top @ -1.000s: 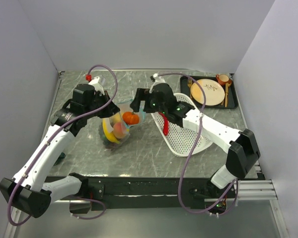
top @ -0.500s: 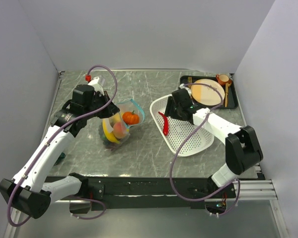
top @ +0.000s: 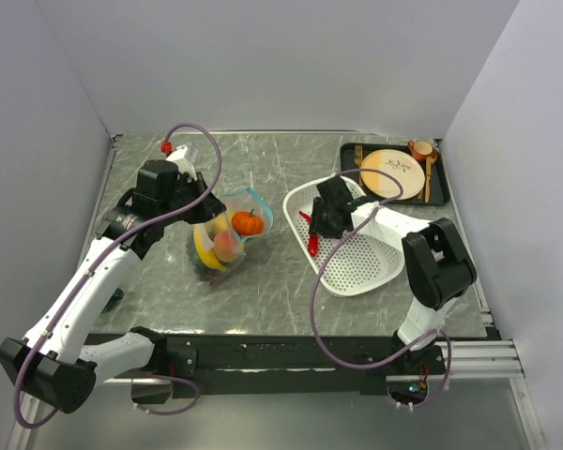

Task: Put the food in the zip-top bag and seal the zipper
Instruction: Pick up the fake vegetable from the bin, then place the fake vegetable in the zipper food storage bag.

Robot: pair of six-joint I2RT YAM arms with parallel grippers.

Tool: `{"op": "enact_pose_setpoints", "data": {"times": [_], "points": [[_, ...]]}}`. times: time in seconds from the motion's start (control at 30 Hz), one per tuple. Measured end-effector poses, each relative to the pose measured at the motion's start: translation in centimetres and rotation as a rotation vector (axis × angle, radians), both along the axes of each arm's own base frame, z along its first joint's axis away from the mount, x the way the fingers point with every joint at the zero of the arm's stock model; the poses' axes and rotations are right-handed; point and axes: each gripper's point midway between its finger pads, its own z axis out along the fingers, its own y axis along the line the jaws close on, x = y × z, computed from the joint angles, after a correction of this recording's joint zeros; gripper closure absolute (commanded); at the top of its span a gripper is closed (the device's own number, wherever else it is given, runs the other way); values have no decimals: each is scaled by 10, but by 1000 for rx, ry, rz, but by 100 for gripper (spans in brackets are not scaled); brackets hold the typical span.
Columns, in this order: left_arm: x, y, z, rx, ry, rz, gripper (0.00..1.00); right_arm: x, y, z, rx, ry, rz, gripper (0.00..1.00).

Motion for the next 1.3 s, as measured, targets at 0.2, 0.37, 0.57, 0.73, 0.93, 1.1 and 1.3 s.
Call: {"op": "enact_pose_setpoints", "data": {"times": [0.2,0.37,0.57,0.73,0.93,1.1,1.3], "points": [[0,0,0,1,-1,3,99,-3,1,-13,1,37,10,57],[0,0,0,2,-1,3,99,1,1,-13,8,26,15,80],[1,1,0,3,-2,5,99,-1,-1,-5,15,3,10,82],[1,1,-1,4,-1,5,99,4,-8,32,20,-99,-17,82],[1,1,-1,3,-1,5,99,8,-13,81,54,-225,-40,82],[1,1,-1,3,-1,5,99,3,-6,107,113,-272,-2,80],[0,0,-5,4,6,3,99,-11,29,136,214,-273,162,77]]}}
